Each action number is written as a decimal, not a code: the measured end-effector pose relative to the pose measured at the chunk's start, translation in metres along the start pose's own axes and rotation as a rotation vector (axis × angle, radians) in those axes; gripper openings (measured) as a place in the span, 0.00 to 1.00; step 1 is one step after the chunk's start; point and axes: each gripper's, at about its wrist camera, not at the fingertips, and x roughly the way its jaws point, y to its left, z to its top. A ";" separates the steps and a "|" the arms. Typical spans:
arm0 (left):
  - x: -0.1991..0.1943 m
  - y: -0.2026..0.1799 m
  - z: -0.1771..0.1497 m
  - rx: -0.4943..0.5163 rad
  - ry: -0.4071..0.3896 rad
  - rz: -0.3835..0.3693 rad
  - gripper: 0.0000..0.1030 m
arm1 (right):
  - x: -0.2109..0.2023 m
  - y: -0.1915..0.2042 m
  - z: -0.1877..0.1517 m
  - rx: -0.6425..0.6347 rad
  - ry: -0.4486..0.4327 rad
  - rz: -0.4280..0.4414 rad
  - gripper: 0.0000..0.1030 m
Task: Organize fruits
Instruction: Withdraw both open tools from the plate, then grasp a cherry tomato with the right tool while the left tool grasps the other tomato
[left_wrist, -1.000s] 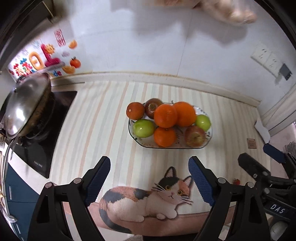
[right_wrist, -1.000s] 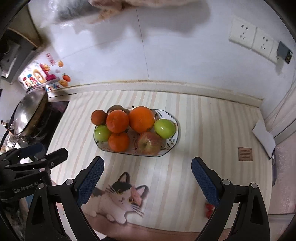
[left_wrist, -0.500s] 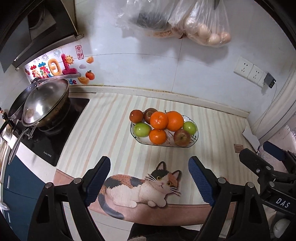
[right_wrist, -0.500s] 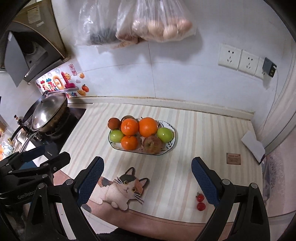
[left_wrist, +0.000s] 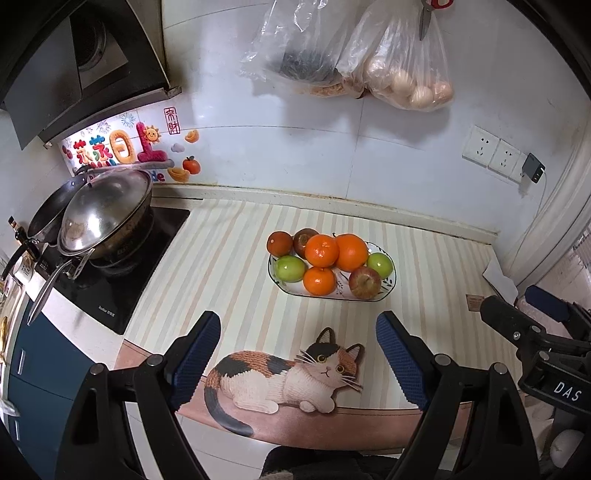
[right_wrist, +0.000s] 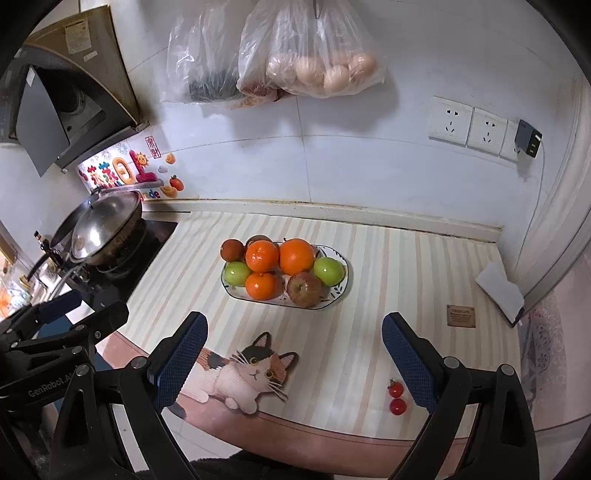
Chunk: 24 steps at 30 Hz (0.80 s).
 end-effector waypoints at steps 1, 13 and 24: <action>0.001 0.000 0.001 -0.002 0.001 0.000 0.84 | 0.001 -0.001 0.001 0.005 0.002 0.003 0.95; 0.077 -0.052 -0.002 0.117 0.137 -0.027 0.84 | 0.082 -0.104 -0.039 0.225 0.197 -0.068 0.96; 0.184 -0.140 -0.032 0.308 0.363 -0.046 0.84 | 0.166 -0.207 -0.144 0.478 0.376 -0.111 0.63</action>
